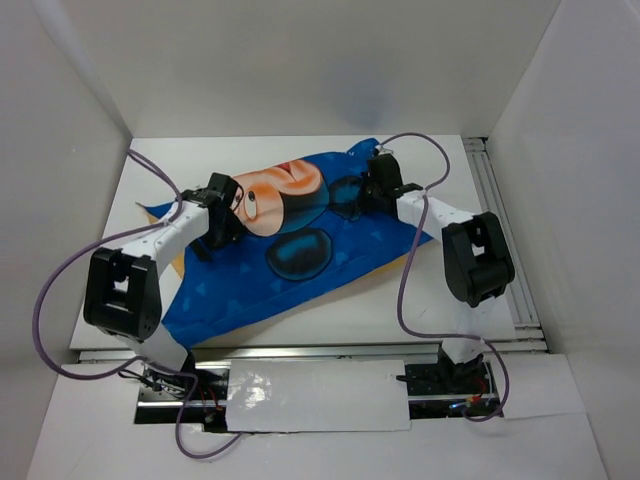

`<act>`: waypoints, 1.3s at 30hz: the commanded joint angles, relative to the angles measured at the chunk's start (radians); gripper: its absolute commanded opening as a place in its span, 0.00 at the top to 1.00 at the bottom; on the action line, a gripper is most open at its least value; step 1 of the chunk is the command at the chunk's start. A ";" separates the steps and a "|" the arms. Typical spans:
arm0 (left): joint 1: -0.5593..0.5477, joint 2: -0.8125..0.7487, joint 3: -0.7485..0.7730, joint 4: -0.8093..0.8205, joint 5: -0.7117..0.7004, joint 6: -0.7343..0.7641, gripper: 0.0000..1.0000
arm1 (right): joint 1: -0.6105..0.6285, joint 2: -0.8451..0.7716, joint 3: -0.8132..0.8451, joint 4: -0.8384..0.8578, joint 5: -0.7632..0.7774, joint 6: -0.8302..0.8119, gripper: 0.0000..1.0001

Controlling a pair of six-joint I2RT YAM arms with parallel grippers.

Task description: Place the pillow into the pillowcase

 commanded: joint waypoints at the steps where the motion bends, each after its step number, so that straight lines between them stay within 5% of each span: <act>1: -0.002 0.085 0.011 0.200 0.082 0.155 0.07 | -0.074 0.068 0.000 -0.058 0.081 0.061 1.00; 8: -0.070 0.353 0.304 0.243 0.091 0.290 0.07 | -0.200 0.027 -0.019 -0.078 0.156 0.092 1.00; 13: 0.022 0.411 0.375 0.246 0.151 0.278 0.07 | -0.243 -0.027 -0.049 -0.040 0.103 0.046 0.95; 15: 0.067 0.411 0.375 0.269 0.195 0.278 0.07 | -0.243 -0.027 -0.049 -0.039 0.076 0.023 0.76; 16: 0.105 0.411 0.375 0.269 0.206 0.289 0.07 | -0.243 -0.027 -0.033 -0.039 0.062 0.006 0.39; 17: 0.120 0.394 0.375 0.282 0.217 0.300 0.07 | -0.243 -0.015 -0.024 -0.050 0.052 -0.017 0.24; 19: 0.156 0.356 0.384 0.300 0.217 0.309 0.06 | -0.243 -0.014 -0.015 -0.050 0.035 -0.031 0.15; 25: 0.245 0.329 0.494 0.329 0.204 0.327 0.00 | -0.243 -0.067 -0.006 -0.016 0.015 -0.051 0.07; 30: 0.285 0.531 0.745 0.219 0.215 0.358 0.00 | -0.243 -0.067 0.016 -0.029 0.024 -0.061 0.07; 39: 0.311 0.757 1.003 0.286 0.275 0.493 0.03 | -0.243 -0.027 0.048 -0.058 0.042 -0.061 0.07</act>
